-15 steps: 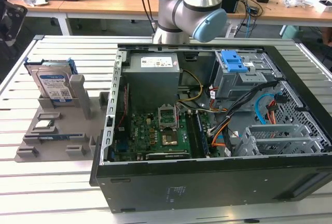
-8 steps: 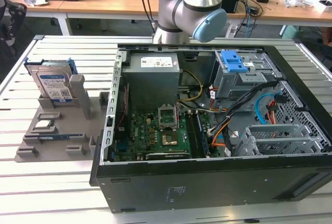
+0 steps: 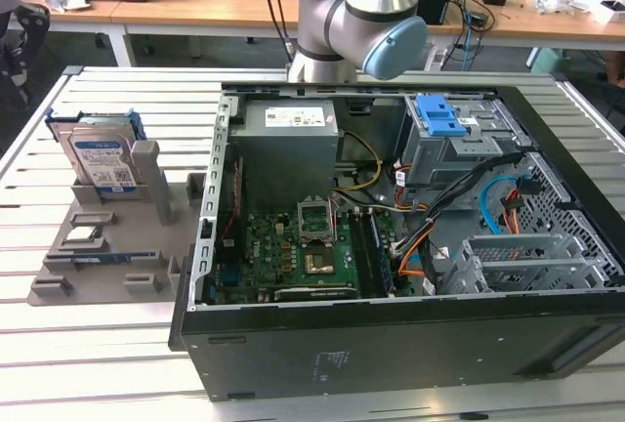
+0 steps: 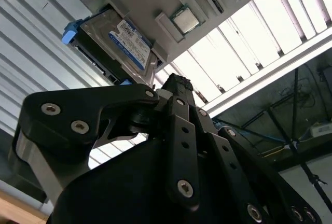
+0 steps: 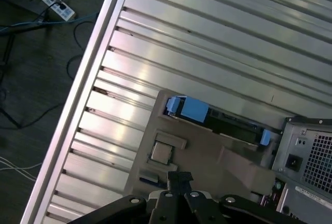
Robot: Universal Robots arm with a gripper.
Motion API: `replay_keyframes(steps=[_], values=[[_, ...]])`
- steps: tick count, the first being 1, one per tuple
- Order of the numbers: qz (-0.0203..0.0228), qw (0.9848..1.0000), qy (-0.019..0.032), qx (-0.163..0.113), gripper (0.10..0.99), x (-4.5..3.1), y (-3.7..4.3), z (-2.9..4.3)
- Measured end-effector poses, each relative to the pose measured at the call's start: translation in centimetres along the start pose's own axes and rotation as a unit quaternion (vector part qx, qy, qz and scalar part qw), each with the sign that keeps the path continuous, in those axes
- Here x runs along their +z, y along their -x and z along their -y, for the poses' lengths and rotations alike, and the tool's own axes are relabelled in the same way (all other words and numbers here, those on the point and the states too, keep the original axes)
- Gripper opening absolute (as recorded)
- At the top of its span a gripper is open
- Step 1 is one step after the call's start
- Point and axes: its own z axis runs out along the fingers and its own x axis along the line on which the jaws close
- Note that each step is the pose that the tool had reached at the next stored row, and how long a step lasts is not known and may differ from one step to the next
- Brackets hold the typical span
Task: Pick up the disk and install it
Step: 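Pick up the disk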
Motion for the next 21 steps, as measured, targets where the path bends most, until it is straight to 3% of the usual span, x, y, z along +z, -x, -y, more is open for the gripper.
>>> replay_keyframes(steps=[11, 21], values=[[-0.0029, 0.9978, 0.0015, -0.066, 0.106, 0.0, 0.0, 0.0], [-0.0051, 0.9935, 0.0027, -0.114, 0.106, 0.0, 0.0, 0.0]])
